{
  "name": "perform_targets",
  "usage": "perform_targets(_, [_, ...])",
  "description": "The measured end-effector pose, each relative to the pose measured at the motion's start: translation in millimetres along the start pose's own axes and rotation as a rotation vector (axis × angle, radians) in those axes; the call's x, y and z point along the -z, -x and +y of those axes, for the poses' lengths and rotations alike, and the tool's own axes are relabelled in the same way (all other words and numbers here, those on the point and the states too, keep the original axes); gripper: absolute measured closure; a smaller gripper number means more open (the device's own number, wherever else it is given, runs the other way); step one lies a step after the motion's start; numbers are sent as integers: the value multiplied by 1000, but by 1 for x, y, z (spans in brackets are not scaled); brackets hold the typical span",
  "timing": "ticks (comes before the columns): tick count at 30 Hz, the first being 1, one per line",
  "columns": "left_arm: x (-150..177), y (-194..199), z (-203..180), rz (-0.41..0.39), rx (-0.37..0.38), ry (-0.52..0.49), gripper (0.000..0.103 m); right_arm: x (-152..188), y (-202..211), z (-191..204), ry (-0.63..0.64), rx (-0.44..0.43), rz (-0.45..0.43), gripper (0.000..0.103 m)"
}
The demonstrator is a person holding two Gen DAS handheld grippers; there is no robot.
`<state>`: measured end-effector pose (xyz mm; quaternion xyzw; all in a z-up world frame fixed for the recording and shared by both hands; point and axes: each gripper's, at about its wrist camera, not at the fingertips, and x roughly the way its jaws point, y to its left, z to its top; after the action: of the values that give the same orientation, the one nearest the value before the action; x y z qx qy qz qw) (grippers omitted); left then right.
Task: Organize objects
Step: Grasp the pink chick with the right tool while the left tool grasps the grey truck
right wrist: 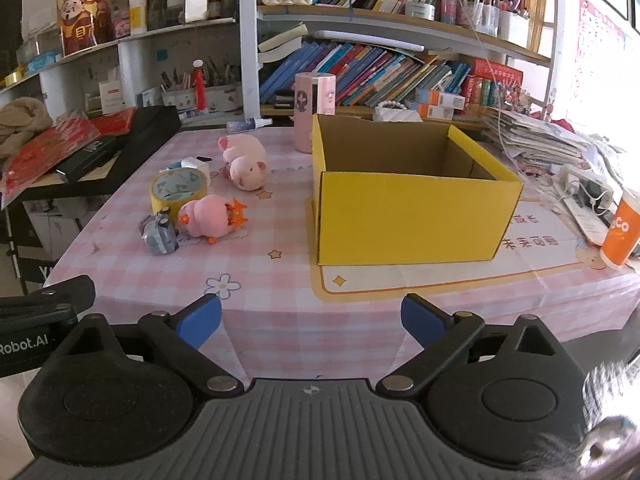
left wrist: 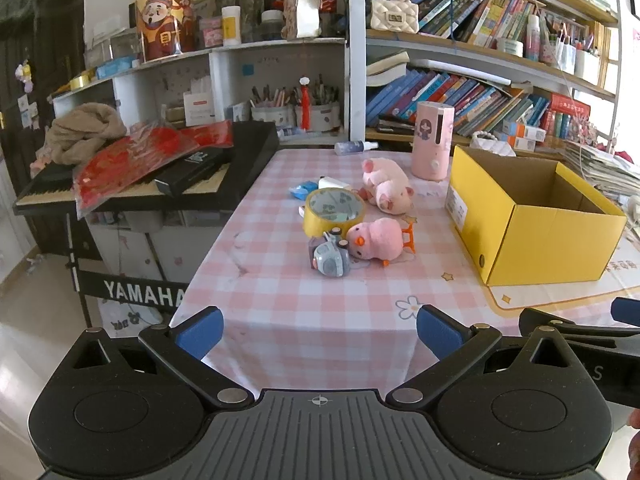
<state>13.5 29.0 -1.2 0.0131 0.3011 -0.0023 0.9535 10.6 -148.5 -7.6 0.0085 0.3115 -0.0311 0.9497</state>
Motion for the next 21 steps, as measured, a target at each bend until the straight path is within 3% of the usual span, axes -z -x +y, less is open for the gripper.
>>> perform_targets(9, [-2, -6, 5, -48, -22, 7, 0, -3, -16, 8, 27, -59, 20, 13])
perform_targets(13, [-5, -16, 13, -14, -5, 50, 0, -7, -28, 12, 44, -82, 40, 13])
perform_targets(21, [-12, -33, 26, 11, -46, 101, 0, -20, -53, 26, 87, -151, 67, 13])
